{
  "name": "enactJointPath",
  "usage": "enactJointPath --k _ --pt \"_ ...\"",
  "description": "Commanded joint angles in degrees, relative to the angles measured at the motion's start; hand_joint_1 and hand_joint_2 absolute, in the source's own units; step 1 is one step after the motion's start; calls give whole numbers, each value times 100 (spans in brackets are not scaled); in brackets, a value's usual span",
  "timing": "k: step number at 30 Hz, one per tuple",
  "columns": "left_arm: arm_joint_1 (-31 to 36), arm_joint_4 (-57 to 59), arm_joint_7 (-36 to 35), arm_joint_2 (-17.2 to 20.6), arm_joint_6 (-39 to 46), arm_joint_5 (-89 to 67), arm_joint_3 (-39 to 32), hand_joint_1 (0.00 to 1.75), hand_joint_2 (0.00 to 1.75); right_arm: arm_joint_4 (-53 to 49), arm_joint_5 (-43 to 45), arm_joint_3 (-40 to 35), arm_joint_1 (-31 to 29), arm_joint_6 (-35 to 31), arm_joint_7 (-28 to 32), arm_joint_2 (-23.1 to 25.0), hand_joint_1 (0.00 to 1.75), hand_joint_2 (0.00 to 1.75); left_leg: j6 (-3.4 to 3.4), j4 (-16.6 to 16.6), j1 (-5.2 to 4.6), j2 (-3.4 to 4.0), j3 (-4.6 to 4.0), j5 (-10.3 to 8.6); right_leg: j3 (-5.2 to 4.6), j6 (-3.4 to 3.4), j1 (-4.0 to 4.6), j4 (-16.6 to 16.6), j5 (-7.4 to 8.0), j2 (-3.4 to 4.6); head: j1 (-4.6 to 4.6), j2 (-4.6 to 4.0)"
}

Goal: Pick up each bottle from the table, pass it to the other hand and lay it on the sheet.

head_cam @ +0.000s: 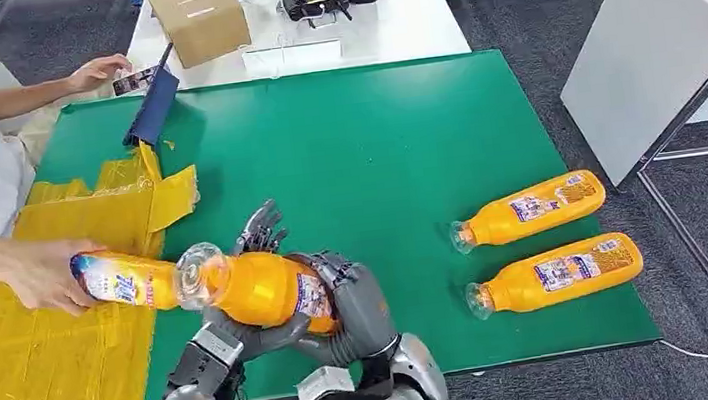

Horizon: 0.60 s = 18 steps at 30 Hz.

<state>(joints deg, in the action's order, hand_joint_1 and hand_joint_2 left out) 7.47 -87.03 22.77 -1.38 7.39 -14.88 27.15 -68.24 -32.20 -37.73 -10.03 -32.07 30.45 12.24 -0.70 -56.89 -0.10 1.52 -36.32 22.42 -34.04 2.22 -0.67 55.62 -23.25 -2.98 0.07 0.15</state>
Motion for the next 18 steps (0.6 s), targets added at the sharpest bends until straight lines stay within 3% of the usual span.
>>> enactJointPath --k 1,6,10,11,18 --pt "349 561 -48 18 39 -6 85 0 175 115 -21 -588 -203 -52 -63 -271 175 175 6 3 6 -13 26 9 29 -7 1 -6 -9 16 -4 0" --pt "380 661 -108 -37 273 -57 -21 0 175 58 -289 -868 -256 -387 -14 -372 175 175 5 3 6 -13 19 6 23 -5 2 -6 -7 11 -2 0" --pt "328 533 150 -177 445 409 -348 0 175 229 -366 -1212 -366 -403 -374 -443 175 175 5 2 5 -13 21 8 24 -6 1 -5 -8 13 -4 0" --pt "295 427 230 -187 506 497 -390 173 175 337 -292 -1257 -399 -433 -407 -438 175 175 6 0 8 -17 33 14 39 -8 2 -5 -14 19 -2 0" --pt "117 7 423 -233 768 929 -613 175 175 628 22 -1199 -440 -399 -425 -408 175 175 4 3 7 -12 21 8 25 -5 3 -8 -8 10 -4 0"
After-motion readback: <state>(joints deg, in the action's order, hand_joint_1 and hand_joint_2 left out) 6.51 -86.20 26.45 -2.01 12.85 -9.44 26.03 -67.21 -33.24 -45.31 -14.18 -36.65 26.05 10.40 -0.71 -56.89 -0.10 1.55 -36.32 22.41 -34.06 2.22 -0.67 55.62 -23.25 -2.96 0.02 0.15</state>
